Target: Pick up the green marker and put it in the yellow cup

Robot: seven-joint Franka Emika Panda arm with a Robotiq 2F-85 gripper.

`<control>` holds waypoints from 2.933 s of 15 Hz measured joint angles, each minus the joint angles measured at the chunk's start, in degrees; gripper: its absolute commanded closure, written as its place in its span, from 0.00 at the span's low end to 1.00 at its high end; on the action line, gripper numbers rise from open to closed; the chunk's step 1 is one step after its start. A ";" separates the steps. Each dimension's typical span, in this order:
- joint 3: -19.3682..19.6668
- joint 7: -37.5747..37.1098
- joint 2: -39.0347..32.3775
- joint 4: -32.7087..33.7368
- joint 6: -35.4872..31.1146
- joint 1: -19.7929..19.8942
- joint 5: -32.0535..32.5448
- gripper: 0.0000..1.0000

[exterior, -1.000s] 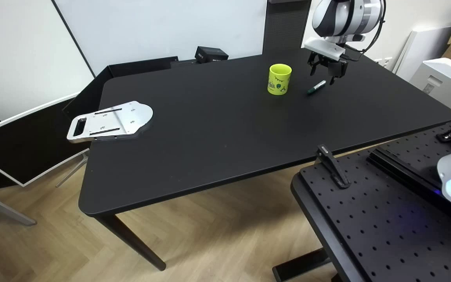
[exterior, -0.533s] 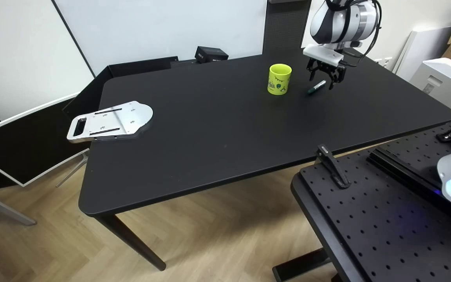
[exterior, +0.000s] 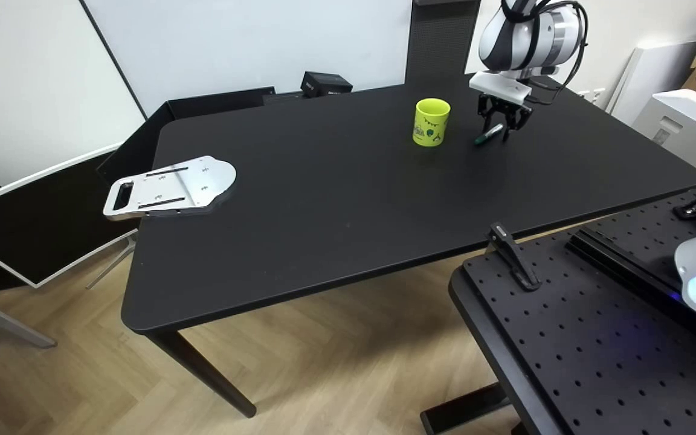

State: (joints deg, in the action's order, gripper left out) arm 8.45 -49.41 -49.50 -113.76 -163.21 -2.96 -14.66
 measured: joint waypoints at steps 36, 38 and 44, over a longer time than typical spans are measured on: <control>27.20 11.95 10.70 -14.72 -31.52 -38.18 -0.72 0.94; 26.15 13.73 10.73 -15.52 -33.31 -38.82 -2.76 0.94; 23.94 15.55 10.98 -15.73 -34.86 -40.26 -4.58 0.94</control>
State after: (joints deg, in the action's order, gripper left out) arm 32.39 -33.85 -38.51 -129.49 -198.07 -43.22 -19.24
